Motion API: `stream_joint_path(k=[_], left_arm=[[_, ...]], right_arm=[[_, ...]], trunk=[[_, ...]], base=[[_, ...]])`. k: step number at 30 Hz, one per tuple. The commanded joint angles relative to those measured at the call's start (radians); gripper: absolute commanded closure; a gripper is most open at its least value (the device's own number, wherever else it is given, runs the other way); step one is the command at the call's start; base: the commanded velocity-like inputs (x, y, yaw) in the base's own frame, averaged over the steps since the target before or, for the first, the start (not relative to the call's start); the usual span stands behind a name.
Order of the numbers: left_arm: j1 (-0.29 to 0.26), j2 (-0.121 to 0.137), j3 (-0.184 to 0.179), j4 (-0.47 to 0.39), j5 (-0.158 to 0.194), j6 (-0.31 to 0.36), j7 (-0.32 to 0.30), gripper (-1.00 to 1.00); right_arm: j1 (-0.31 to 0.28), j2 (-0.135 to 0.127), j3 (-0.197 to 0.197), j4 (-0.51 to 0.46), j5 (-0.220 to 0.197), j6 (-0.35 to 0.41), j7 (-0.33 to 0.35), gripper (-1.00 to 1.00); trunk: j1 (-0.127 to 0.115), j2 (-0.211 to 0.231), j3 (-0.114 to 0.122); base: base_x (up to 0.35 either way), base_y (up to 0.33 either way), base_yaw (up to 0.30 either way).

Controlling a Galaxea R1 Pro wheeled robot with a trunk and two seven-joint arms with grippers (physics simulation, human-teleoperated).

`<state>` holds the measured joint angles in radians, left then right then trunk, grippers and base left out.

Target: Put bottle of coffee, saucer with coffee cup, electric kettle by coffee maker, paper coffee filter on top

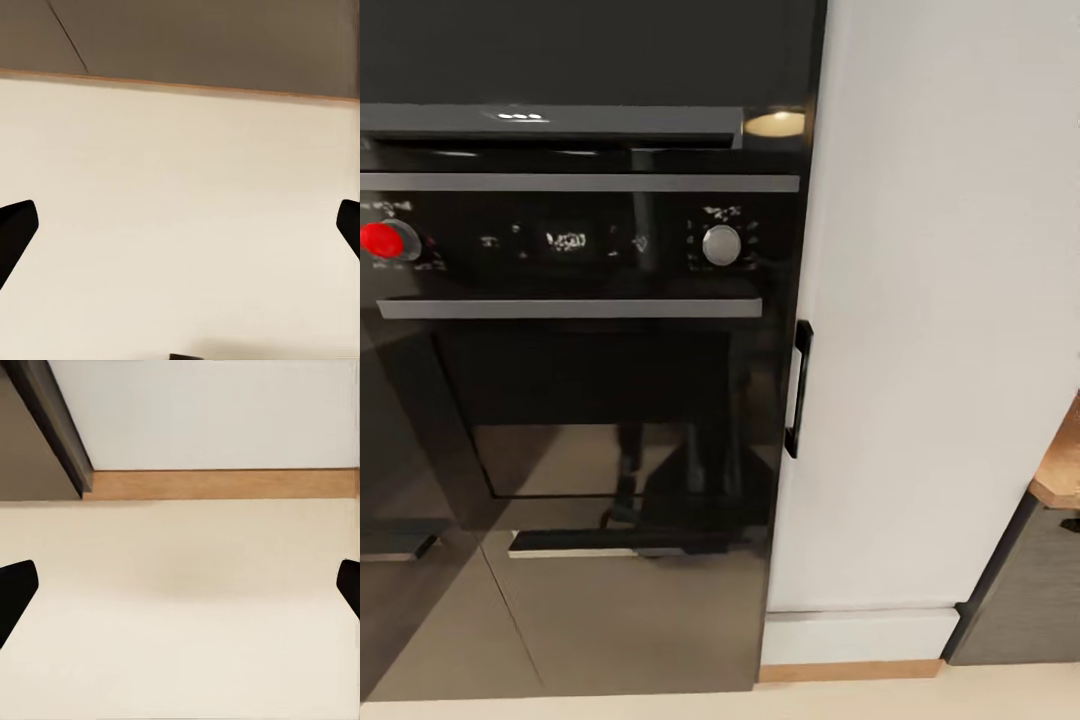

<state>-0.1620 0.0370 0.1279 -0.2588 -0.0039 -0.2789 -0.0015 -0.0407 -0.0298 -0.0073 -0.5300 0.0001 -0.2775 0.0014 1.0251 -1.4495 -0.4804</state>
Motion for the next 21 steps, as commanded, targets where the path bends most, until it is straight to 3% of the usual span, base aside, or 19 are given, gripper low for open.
stream_joint_path(k=[1, 5, 13, 21], left_arm=[[-0.001, 0.000, 0.002, 0.001, -0.001, -0.003, 0.000, -1.00], [-0.001, 0.000, 0.002, 0.001, -0.001, -0.009, 0.000, -1.00], [-0.001, 0.001, 0.002, 0.001, -0.001, -0.017, -0.002, -1.00], [0.000, 0.000, -0.004, 0.001, -0.001, -0.017, -0.002, -1.00]], right_arm=[[-0.001, 0.000, -0.001, 0.001, 0.000, -0.003, 0.000, -1.00], [-0.001, 0.000, -0.003, 0.001, 0.000, -0.003, 0.000, -1.00], [-0.001, -0.001, -0.065, 0.001, 0.000, -0.003, 0.001, -1.00], [-0.001, 0.000, -0.071, 0.002, 0.000, -0.003, 0.002, -1.00]], trunk=[[0.000, -0.001, -0.003], [0.000, -0.001, -0.008], [0.000, -0.001, -0.020], [0.000, -0.001, -0.032]], base=[[0.000, 0.000, -0.160], [0.000, 0.000, -0.158], [0.000, 0.000, -0.156], [-0.055, -0.046, -0.155]])
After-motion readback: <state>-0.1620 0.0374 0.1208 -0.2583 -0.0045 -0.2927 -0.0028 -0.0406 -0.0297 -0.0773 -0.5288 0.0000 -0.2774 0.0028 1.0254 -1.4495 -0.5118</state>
